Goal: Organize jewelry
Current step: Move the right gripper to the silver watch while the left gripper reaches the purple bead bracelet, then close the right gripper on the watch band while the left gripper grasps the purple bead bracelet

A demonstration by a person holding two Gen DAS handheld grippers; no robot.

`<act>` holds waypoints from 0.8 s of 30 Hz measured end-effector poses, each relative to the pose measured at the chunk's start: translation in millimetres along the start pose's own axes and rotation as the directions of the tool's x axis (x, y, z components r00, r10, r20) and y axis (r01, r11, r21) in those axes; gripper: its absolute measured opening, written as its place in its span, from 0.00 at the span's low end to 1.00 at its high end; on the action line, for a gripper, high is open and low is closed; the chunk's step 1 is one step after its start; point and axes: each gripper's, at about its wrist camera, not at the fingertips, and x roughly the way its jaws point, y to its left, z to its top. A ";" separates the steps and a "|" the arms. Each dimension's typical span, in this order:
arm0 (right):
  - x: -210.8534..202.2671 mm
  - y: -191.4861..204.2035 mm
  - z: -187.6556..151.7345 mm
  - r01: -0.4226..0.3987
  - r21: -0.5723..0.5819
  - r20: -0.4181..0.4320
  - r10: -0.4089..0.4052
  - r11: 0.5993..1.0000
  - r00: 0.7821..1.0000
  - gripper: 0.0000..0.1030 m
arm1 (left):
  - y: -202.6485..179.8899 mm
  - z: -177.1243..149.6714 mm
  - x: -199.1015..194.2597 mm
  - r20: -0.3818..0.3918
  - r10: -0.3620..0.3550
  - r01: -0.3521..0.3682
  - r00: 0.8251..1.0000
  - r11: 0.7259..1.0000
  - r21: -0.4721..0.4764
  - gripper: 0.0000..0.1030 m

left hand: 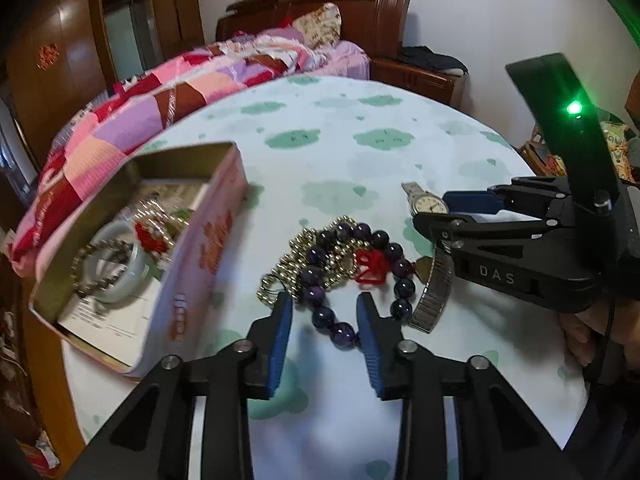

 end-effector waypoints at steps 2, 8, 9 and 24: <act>0.3 0.6 0.4 0.001 -0.002 -0.001 -0.001 1.000 1.000 0.37 | -0.6 -0.2 5.8 -0.025 -0.009 0.009 1.000 1.000 -0.003 0.28; 0.8 1.7 1.0 0.001 -0.005 0.000 -0.001 1.000 1.000 0.37 | -1.7 1.8 16.7 -0.062 -0.044 0.043 0.997 0.999 -0.010 0.19; 0.8 1.7 0.9 -0.001 -0.004 0.000 0.001 1.000 1.000 0.37 | -2.9 1.9 16.2 -0.062 -0.042 0.042 0.997 0.999 -0.005 0.18; -10.0 -7.3 -0.1 -0.029 0.045 0.074 0.026 0.999 0.997 0.36 | -3.7 16.5 -57.1 0.150 -0.101 0.099 0.984 0.995 0.021 0.13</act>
